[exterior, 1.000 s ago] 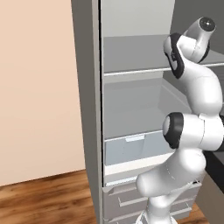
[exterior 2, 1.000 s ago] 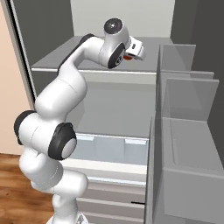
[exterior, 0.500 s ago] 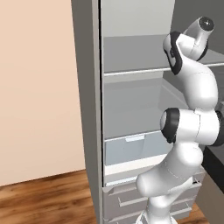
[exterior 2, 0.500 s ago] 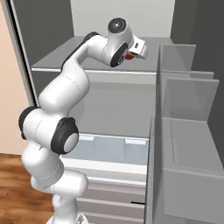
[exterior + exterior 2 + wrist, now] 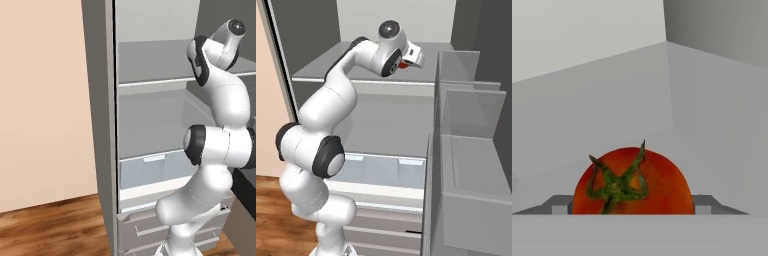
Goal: Take the cheese, chicken drumstick, and tomato from the fridge and place them on the plate on the dining counter to create an appetizer plate.
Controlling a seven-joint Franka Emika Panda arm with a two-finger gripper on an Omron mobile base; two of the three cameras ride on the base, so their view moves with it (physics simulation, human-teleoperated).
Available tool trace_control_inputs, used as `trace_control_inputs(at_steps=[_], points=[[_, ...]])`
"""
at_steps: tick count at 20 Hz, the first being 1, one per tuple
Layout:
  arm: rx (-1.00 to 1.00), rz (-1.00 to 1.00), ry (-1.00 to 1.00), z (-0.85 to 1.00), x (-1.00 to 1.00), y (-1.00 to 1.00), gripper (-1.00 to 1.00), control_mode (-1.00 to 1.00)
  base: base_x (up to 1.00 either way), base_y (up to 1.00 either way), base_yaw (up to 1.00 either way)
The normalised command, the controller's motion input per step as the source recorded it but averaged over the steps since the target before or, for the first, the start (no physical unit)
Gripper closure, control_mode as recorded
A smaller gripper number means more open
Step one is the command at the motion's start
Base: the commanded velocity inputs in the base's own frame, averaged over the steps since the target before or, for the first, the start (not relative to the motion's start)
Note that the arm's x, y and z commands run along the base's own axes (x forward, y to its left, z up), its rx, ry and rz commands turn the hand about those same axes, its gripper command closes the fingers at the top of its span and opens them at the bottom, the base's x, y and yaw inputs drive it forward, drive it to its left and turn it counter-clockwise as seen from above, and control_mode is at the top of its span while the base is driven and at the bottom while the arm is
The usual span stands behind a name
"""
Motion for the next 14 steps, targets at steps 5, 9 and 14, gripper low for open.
trace_control_inputs(at_steps=[5, 9, 14], points=[[0.0, 0.0, 0.0, -0.26, -0.98, 0.17, 1.0, -1.0, 0.0, 0.0, 0.0], [-0.03, 0.0, -0.01, -0.25, -1.0, 0.6, 1.0, -1.0, 0.0, 0.0, 0.0], [-0.01, 0.0, -0.02, 0.0, -1.0, 0.42, 1.0, -1.0, 0.0, 0.0, 0.0]])
